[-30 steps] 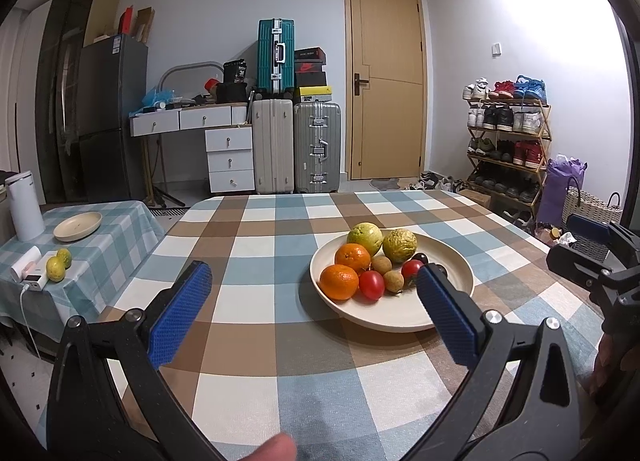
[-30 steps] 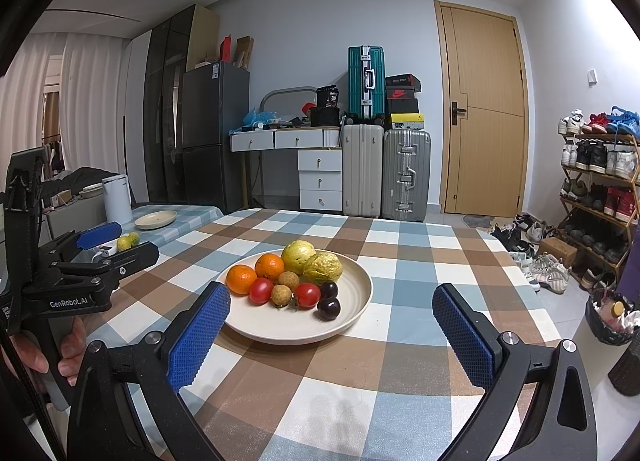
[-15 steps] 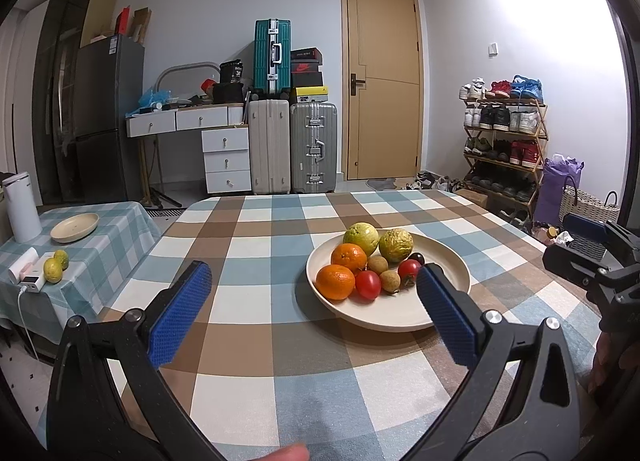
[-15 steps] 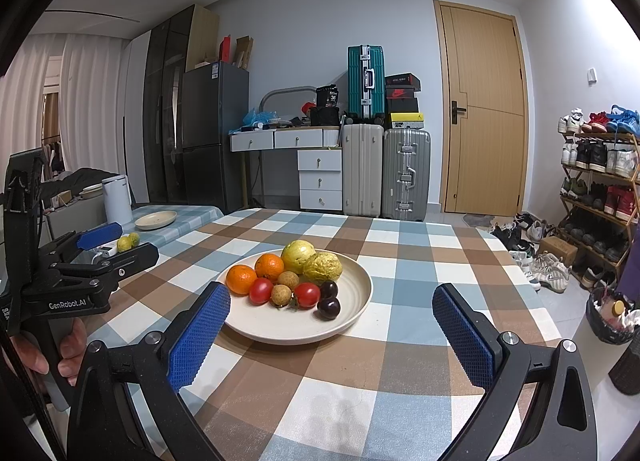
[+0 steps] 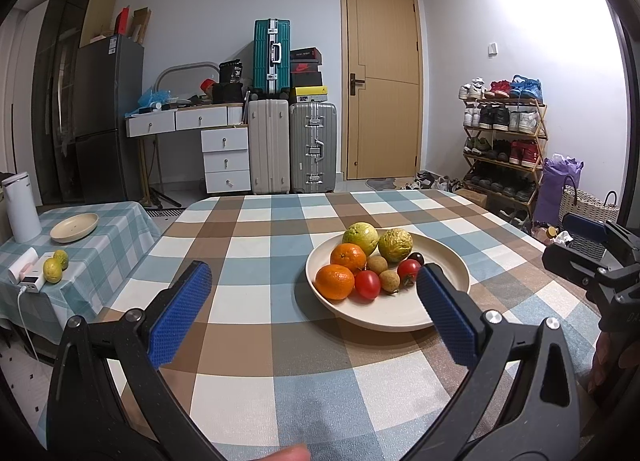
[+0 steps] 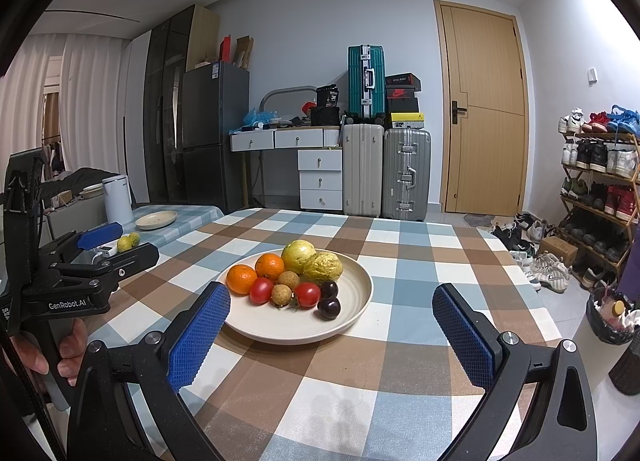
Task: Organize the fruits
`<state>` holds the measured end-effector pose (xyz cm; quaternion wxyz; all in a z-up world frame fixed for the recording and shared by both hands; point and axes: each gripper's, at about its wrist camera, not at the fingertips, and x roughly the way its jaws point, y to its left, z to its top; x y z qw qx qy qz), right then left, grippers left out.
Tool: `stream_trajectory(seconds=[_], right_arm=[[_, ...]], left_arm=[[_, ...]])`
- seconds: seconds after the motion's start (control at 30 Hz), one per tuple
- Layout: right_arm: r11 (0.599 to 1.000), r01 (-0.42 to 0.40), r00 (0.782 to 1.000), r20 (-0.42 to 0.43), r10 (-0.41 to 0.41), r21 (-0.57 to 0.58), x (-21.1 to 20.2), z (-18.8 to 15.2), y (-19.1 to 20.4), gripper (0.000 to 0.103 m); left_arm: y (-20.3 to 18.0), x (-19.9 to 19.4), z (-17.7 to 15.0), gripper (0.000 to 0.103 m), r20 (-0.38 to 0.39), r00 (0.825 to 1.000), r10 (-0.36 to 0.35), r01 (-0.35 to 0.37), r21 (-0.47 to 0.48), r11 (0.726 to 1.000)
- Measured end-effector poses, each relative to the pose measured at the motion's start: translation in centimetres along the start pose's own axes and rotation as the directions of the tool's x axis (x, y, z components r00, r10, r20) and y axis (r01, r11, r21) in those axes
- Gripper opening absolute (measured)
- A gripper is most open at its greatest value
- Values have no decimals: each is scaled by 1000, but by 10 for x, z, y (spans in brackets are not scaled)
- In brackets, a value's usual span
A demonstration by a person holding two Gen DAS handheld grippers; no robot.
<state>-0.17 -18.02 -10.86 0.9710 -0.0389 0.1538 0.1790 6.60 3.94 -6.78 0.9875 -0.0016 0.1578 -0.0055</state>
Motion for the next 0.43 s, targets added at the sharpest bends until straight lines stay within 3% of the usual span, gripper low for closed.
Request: stream_trajectory(seconds=[0.43], right_arm=[[1000,0,1000,0,0,1,0,0,0,103]], left_arm=[[-6,1,0,102,-2,1000,-31,31,13,999]])
